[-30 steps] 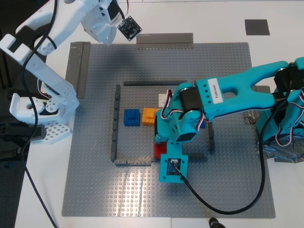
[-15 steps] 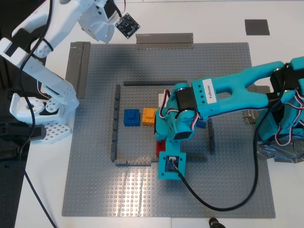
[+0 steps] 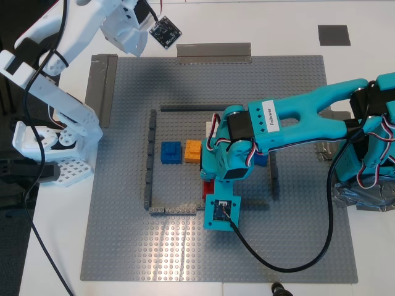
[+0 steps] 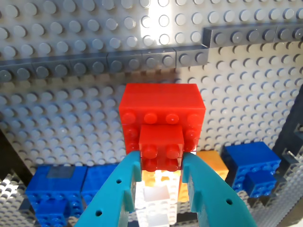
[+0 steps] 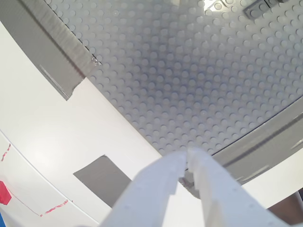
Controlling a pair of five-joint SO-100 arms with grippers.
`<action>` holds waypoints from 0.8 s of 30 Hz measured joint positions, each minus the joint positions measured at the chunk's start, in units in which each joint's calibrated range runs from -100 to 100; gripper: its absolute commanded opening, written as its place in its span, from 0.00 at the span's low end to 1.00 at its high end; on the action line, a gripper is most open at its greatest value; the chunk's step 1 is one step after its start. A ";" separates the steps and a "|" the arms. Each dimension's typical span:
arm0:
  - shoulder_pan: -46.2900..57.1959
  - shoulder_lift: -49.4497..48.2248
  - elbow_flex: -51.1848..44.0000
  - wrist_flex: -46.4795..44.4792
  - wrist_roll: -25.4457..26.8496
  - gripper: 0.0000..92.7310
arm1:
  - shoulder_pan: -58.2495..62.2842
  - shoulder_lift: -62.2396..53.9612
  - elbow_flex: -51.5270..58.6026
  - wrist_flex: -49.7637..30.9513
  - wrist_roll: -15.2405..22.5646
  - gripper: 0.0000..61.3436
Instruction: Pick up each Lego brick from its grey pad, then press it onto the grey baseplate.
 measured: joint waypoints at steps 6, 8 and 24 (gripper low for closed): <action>0.00 0.00 0.00 0.00 0.00 0.00 | 0.00 0.00 0.00 -1.85 0.64 0.00; 0.00 0.00 0.00 0.00 0.00 0.00 | 0.00 -0.17 0.68 -2.41 0.73 0.00; -0.30 0.08 3.22 -0.17 0.00 0.00 | 0.91 -5.18 5.13 -4.59 2.30 0.00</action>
